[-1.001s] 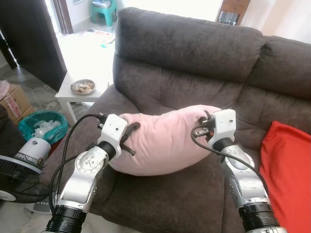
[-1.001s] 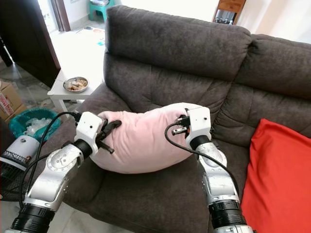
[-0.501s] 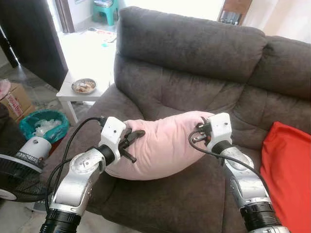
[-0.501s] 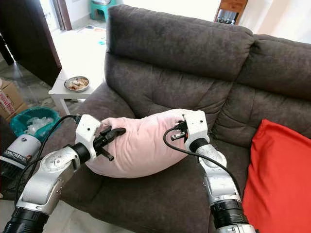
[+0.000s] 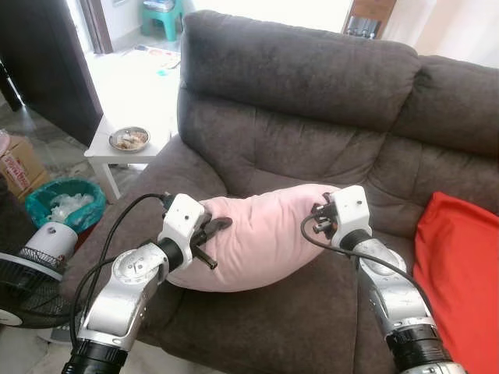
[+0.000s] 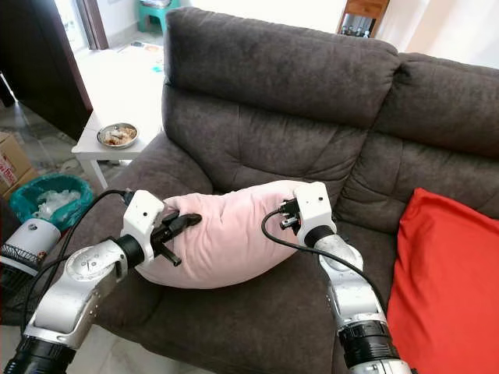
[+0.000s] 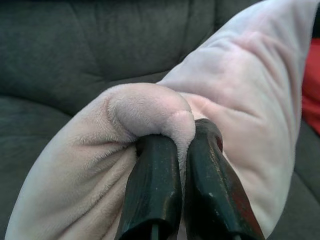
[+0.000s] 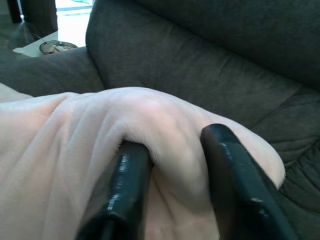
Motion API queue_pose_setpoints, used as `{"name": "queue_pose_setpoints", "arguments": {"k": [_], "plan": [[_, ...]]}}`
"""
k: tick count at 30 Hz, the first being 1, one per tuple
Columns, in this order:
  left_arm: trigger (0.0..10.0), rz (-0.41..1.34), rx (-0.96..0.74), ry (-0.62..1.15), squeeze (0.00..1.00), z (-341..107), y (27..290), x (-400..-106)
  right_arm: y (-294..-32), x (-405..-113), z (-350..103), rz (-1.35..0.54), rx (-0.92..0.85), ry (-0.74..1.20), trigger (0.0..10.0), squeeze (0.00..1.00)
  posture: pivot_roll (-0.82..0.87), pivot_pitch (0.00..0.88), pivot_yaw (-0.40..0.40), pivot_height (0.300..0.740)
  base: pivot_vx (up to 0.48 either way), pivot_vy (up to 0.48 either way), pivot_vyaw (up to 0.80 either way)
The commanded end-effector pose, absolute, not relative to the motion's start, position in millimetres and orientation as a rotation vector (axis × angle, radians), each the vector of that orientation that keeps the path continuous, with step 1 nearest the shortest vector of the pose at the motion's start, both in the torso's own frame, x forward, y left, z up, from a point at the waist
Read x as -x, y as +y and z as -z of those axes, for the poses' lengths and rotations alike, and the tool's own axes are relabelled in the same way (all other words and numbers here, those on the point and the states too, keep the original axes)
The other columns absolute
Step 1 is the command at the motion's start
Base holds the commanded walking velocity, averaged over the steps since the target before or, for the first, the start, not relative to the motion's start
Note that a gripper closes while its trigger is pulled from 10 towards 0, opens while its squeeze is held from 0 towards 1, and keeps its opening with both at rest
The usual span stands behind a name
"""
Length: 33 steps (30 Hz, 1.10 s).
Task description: Move the pillow to the sofa from floor
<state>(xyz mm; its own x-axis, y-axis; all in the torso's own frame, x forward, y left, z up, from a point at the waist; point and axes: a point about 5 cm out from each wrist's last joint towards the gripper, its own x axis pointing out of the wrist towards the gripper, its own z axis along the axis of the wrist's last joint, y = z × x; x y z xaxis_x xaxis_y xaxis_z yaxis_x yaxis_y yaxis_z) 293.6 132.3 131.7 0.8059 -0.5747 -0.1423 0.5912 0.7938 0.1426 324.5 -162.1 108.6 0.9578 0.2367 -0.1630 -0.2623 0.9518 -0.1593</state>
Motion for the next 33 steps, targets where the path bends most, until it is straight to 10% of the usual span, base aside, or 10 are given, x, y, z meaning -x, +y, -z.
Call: {"name": "queue_pose_setpoints", "arguments": {"k": [1,13,14,15,27,33], "plan": [[10.0,0.628,-0.203,0.103,0.00,-127.5,127.3,-295.4,-156.9,-330.5,-126.6,-0.264,0.178,0.059,10.0,1.00,0.18,0.036,-0.116,0.740,0.000,0.000,0.00],[10.0,0.464,-0.234,0.126,0.00,-118.9,140.5,-304.7,-164.3,-333.5,-123.0,-0.225,0.283,0.100,10.0,1.00,0.18,0.037,-0.124,0.740,0.000,0.000,0.00],[10.0,0.424,-0.237,0.124,0.00,-118.2,143.6,-307.0,-165.1,-332.8,-119.9,-0.220,0.300,0.114,10.0,0.07,0.17,0.038,-0.124,0.740,0.000,0.000,0.00],[10.0,0.359,-0.233,0.121,0.00,-117.9,149.3,-310.4,-167.2,-332.2,-116.7,-0.202,0.300,0.129,10.0,0.00,0.18,0.038,-0.124,0.740,0.000,0.000,0.00],[10.0,-0.319,-0.107,0.205,0.00,-97.3,225.8,-313.9,-189.4,-328.6,-103.1,-0.062,0.321,0.174,10.0,0.00,0.17,0.044,-0.124,0.740,0.000,0.000,0.00],[10.0,-0.277,-0.034,0.265,0.00,-84.6,215.9,-313.4,-184.1,-321.7,-83.2,-0.088,0.324,0.235,10.0,0.00,0.17,0.045,-0.126,0.740,0.000,0.000,0.00]]}}
